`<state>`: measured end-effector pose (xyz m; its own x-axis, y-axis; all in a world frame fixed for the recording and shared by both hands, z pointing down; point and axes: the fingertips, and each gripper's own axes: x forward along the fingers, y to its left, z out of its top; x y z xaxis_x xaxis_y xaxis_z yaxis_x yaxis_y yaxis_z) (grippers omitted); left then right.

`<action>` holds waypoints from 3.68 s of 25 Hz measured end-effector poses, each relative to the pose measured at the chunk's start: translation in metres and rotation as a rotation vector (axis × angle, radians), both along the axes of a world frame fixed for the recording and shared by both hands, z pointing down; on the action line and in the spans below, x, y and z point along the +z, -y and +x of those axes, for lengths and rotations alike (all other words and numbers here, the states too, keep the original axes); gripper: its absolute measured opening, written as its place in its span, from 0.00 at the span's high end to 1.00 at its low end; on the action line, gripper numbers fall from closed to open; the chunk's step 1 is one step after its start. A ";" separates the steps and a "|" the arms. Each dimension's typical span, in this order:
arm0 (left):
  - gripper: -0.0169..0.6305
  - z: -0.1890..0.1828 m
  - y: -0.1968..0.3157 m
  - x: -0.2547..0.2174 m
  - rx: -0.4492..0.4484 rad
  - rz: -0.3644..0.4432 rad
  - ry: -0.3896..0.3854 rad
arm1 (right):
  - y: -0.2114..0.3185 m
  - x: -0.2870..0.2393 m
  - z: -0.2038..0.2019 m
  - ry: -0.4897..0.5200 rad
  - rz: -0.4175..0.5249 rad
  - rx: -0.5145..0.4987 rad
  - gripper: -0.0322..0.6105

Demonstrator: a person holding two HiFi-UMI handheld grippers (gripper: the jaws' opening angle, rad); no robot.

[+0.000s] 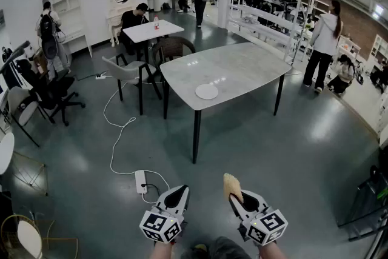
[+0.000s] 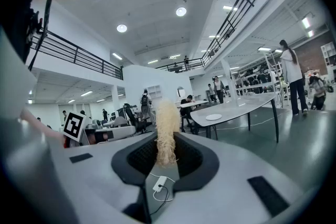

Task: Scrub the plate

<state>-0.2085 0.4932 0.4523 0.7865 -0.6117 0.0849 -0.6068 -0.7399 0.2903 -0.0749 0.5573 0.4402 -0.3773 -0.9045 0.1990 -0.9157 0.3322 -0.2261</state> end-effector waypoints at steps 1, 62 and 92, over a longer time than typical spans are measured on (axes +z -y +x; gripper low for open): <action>0.96 -0.001 0.002 -0.001 -0.001 -0.004 -0.002 | 0.002 -0.001 0.000 -0.001 0.000 0.005 0.82; 0.96 0.213 0.448 0.020 -0.008 -0.038 -0.030 | 0.449 0.033 0.183 0.011 -0.038 -0.110 0.82; 0.96 0.196 0.582 0.110 -0.001 -0.246 0.054 | 0.613 0.123 0.174 -0.466 -0.187 -0.310 0.82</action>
<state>-0.0125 -0.0891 0.5625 0.7763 -0.5683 0.2728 -0.6269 -0.6504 0.4289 0.0987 -0.0553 0.5630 -0.4524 -0.6995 0.5532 -0.7992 0.5932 0.0966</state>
